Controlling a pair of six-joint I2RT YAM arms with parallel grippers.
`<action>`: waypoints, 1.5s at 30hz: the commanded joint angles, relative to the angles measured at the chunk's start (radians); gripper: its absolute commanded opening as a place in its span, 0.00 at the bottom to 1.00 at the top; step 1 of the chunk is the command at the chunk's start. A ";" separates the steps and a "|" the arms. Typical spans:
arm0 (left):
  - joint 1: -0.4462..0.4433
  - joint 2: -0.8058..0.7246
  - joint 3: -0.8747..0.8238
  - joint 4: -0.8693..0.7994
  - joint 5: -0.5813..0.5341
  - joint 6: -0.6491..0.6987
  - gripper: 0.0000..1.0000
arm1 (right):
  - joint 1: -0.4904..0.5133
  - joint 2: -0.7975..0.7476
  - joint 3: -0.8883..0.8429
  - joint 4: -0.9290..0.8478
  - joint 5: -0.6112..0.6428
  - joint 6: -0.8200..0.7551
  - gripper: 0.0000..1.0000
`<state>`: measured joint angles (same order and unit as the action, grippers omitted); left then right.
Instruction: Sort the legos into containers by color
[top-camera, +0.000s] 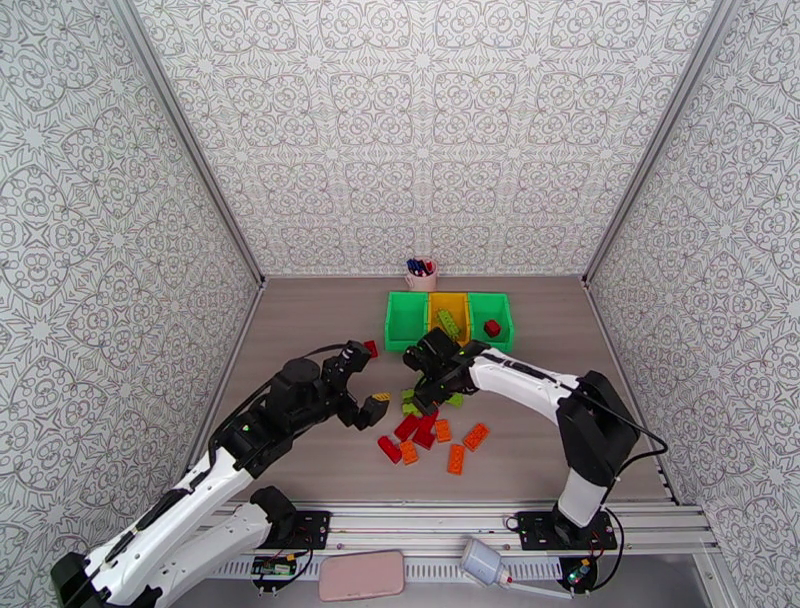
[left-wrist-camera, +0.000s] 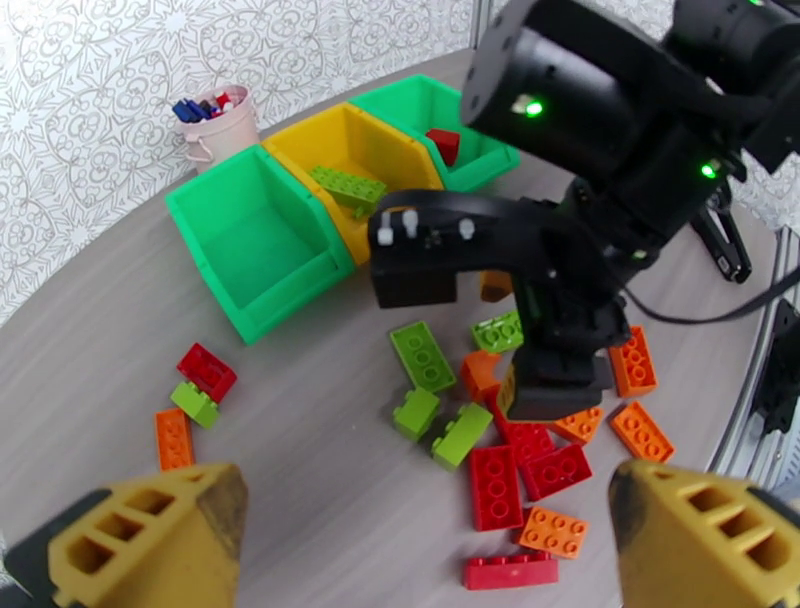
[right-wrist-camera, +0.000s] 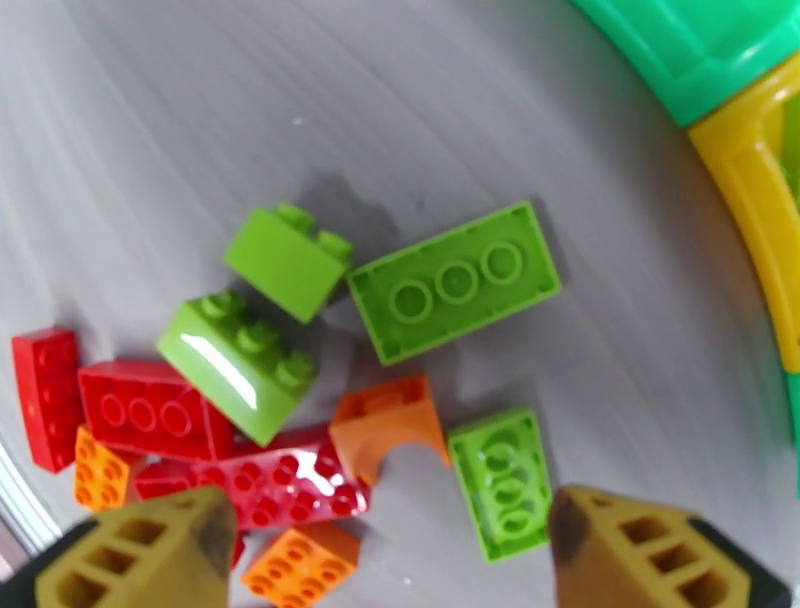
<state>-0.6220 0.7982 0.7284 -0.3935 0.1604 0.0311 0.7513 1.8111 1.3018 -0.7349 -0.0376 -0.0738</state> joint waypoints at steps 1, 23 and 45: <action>-0.002 -0.023 -0.017 -0.009 -0.008 0.019 1.00 | 0.003 0.051 0.057 -0.039 -0.010 -0.029 0.78; -0.001 -0.017 -0.043 0.016 0.000 0.022 1.00 | 0.002 0.153 0.096 -0.020 0.043 -0.017 0.47; -0.043 0.006 -0.088 0.180 -0.063 -0.010 1.00 | -0.085 -0.108 0.010 0.353 0.016 0.183 0.28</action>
<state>-0.6575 0.8028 0.6548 -0.2764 0.1246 0.0296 0.6857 1.7187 1.3193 -0.5087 -0.0147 0.0452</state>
